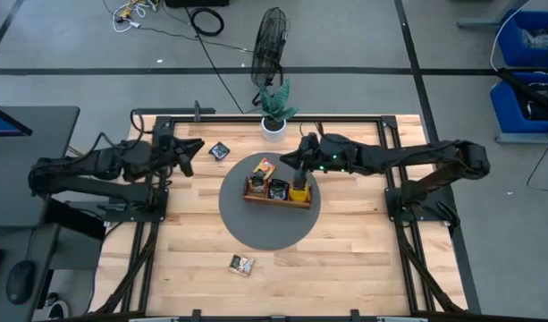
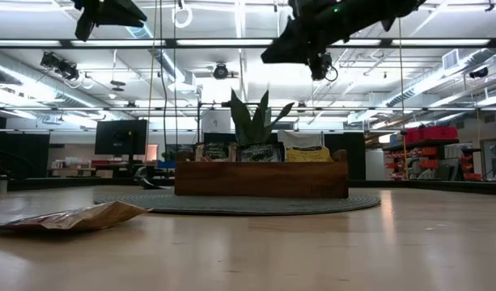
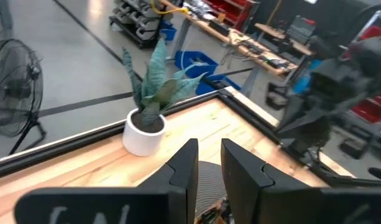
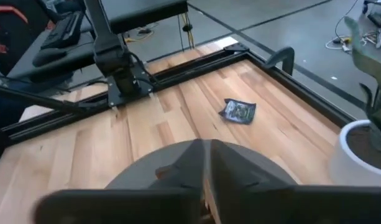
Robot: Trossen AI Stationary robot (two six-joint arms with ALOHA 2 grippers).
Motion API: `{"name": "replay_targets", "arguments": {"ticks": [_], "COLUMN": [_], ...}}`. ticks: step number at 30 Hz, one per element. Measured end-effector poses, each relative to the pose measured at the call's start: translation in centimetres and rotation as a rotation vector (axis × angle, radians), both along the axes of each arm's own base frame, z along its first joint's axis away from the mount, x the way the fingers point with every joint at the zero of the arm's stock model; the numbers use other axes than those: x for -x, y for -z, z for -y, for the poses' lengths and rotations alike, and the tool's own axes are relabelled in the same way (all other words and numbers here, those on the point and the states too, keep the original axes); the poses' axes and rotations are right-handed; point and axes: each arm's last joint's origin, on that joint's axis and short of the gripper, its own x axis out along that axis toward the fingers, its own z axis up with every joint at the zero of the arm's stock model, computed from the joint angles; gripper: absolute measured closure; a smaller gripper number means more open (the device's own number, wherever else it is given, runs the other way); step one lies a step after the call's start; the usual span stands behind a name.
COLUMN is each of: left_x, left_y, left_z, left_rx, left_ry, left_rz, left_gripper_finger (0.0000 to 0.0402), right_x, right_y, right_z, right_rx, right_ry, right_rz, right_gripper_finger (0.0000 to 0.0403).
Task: Pick & Place Tea
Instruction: Put the yellow tea bag into the right section of the wooden organizer
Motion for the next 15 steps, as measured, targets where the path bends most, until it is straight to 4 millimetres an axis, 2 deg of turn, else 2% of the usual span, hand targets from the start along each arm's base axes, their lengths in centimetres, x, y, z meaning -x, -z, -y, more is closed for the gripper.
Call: {"name": "replay_targets", "arguments": {"ticks": [2,10,15], "left_x": [-0.3,-1.5,-2.3], "left_y": [0.1,0.9,1.3], "left_z": [-0.3,-2.1,-3.2], "left_rx": [0.01,0.102,0.141], "left_ry": [-0.009,-0.035,-0.016], "left_rz": [-0.01,-0.028,-0.048], "left_gripper_finger": [0.033,0.033,0.033], "right_x": [0.4,1.0,1.3], "right_y": [-0.4,0.0,0.3], "right_z": [-0.1,0.1,1.3], "right_rx": [0.0,-0.166,-0.272], "right_ry": [-0.001,0.104,0.178], "right_rz": [0.001,-0.033,-0.04], "right_gripper_finger": [0.0393,0.0399,0.0399]}}
